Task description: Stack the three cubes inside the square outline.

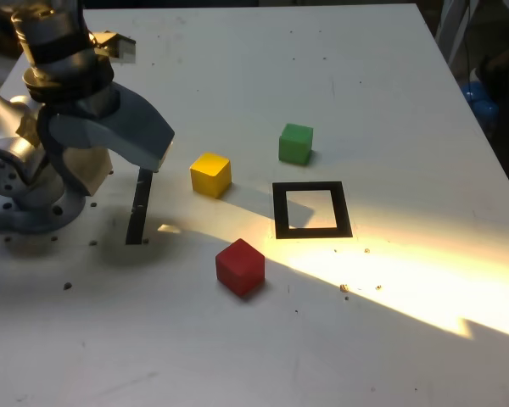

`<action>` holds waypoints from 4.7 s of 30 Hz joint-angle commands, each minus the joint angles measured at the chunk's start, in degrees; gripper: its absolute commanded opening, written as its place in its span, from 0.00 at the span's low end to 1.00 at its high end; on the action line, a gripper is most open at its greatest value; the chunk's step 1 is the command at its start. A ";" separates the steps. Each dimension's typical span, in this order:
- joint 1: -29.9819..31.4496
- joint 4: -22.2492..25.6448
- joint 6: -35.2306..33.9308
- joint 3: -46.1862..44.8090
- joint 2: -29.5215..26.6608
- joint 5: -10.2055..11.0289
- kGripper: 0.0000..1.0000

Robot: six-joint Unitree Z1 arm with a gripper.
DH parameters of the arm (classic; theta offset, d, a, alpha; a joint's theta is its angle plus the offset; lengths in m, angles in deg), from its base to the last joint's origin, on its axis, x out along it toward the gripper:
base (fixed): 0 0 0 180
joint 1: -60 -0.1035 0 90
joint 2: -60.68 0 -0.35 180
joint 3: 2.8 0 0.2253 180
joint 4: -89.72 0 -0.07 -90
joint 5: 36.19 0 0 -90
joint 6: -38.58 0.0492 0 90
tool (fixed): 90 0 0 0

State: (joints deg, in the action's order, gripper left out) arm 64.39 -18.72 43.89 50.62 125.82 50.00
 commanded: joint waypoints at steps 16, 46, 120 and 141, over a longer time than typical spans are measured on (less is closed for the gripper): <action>3.30 2.89 -5.04 5.84 0.98 -1.73 1.00; 23.44 8.23 -34.08 26.56 29.15 0.63 0.99; 24.44 -4.58 -42.49 27.07 45.01 5.21 0.45; 22.73 -3.32 -31.35 31.10 41.11 12.16 0.42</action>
State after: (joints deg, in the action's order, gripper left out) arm 87.63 -22.11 11.64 81.49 167.27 61.85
